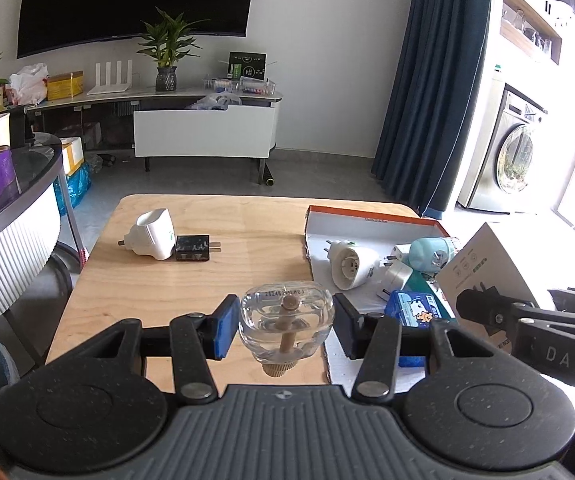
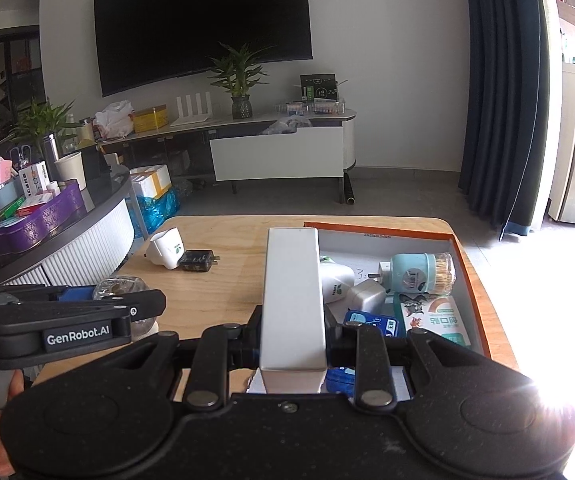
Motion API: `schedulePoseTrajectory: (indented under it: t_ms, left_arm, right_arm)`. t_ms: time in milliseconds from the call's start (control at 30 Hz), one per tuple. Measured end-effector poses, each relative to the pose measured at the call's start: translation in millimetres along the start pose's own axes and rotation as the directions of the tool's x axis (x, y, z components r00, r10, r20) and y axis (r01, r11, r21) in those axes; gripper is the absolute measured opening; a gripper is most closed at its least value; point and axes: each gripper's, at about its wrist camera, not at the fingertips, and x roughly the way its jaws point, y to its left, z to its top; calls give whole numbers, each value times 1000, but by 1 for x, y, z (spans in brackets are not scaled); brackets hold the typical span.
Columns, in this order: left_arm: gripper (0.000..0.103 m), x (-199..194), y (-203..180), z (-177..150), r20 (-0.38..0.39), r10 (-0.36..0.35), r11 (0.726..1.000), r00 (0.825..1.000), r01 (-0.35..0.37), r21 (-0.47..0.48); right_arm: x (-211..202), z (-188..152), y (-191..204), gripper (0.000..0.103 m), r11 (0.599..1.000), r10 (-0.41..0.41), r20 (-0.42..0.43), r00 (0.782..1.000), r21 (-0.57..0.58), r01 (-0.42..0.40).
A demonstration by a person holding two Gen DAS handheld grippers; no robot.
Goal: Organize rigid objects
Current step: 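Carry the glass bottle and white box in both tools toward the open box, then lower the glass bottle and white box into the box with both tools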
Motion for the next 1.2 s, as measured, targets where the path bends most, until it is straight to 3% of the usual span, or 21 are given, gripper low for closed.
schedulePoseTrajectory:
  t_ms: [500, 1200]
  left_arm:
    - [50, 6, -28, 1, 11, -54, 997, 998, 53, 63]
    - [50, 22, -65, 0, -20, -135, 983, 991, 137, 120]
  right_arm:
    - [-16, -5, -32, 32, 996, -78, 33, 996, 43, 77]
    - [-7, -11, -58, 32, 987, -137, -1, 991, 91, 136]
